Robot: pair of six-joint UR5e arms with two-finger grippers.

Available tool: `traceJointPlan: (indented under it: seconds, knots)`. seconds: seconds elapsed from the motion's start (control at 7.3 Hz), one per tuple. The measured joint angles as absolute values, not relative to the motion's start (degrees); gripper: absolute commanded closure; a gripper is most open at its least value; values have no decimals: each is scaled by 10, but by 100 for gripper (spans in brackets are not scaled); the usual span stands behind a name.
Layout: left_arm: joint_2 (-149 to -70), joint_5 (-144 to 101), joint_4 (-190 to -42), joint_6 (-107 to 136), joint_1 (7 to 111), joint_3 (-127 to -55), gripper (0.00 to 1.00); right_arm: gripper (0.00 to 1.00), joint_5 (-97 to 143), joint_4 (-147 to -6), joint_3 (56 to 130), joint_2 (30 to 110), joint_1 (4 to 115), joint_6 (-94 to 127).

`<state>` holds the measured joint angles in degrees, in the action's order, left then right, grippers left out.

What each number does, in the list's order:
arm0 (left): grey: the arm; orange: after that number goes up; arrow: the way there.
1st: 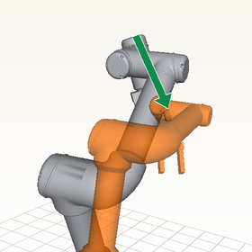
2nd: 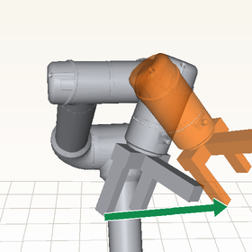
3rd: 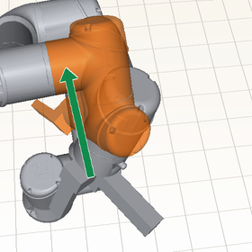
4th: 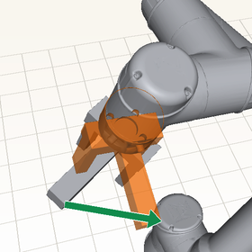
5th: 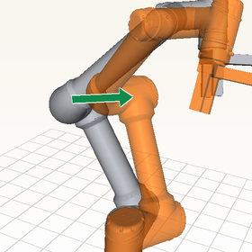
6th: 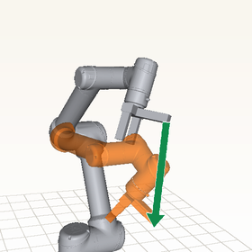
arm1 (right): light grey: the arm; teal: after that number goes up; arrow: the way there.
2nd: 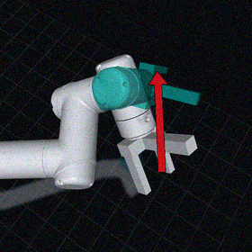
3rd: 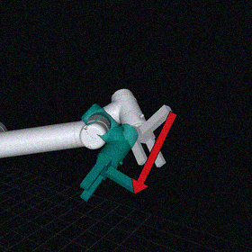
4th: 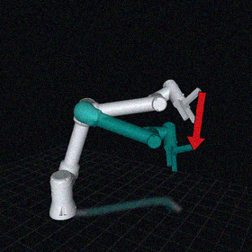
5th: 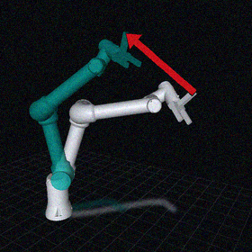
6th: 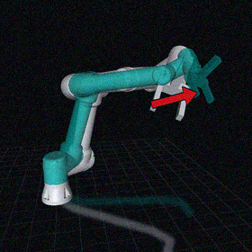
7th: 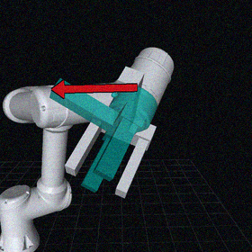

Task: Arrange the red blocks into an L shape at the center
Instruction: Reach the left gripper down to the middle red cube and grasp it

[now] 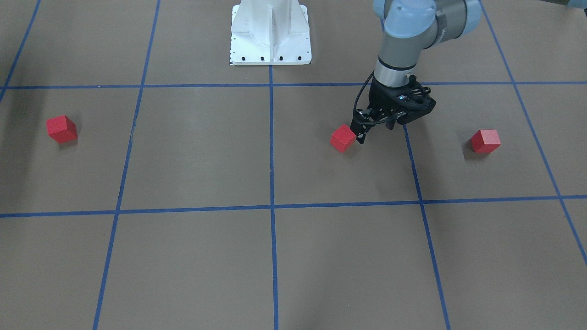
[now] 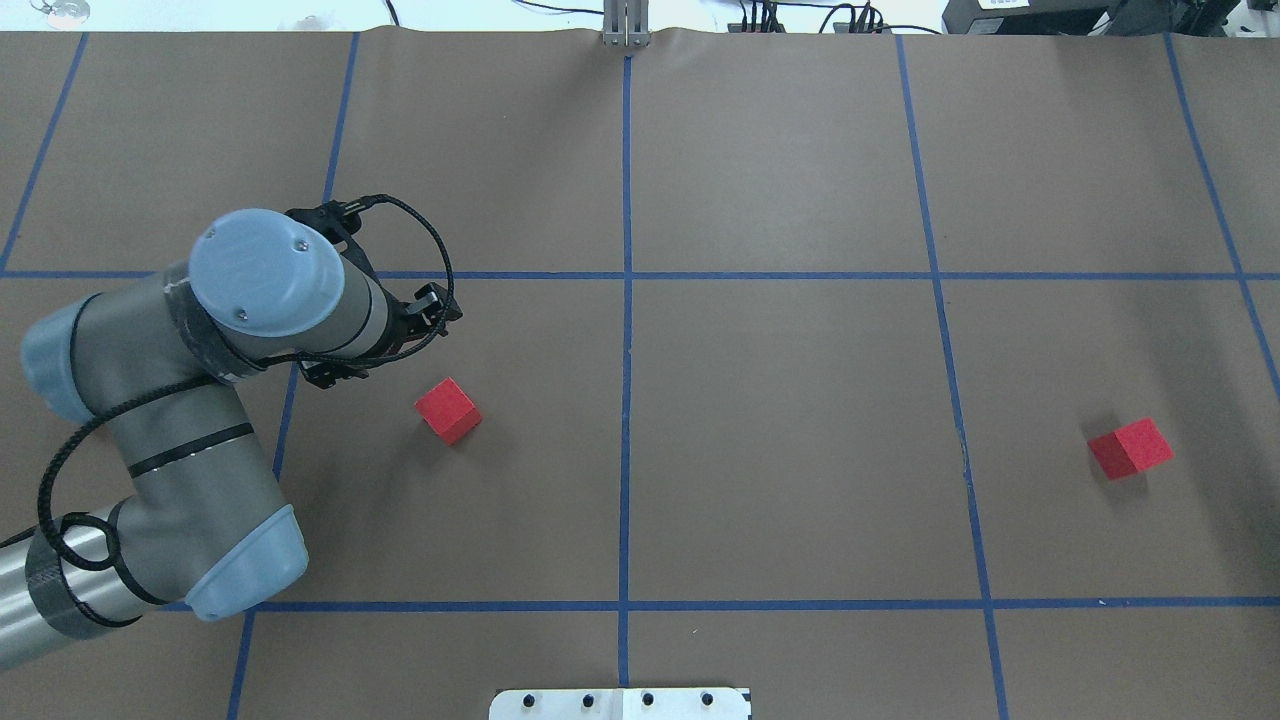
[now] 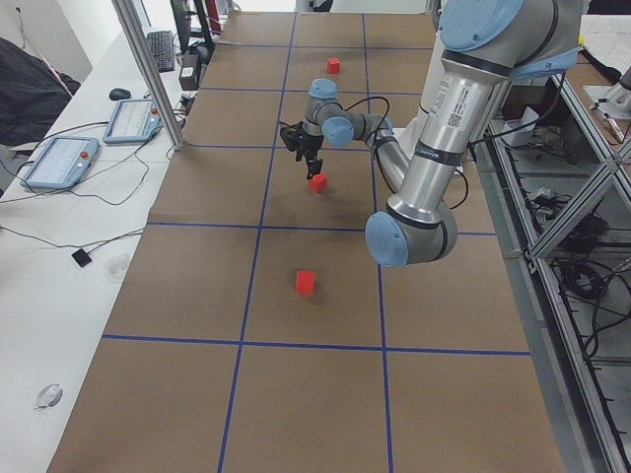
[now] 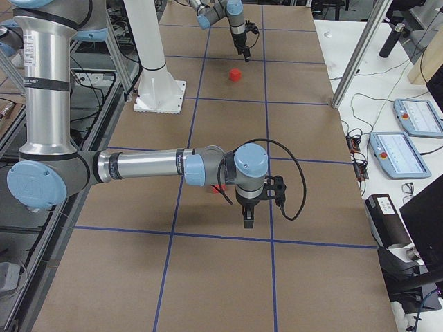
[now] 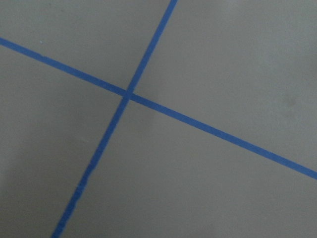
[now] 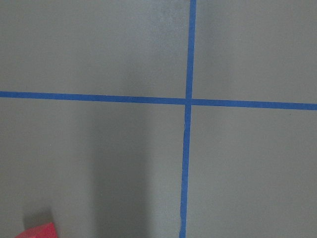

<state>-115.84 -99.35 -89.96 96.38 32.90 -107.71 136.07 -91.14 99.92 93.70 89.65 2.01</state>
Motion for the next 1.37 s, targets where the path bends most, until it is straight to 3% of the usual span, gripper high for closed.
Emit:
traceJointPlan:
  seconds: [1.23, 1.37]
  knots:
    - [-1201, -960, -896, 1017, 272, -997, 0, 1, 1360, -911, 995, 938, 896, 18]
    - [-1200, -960, -897, 1017, 272, -991, 23, 1, 1360, -911, 995, 938, 896, 18]
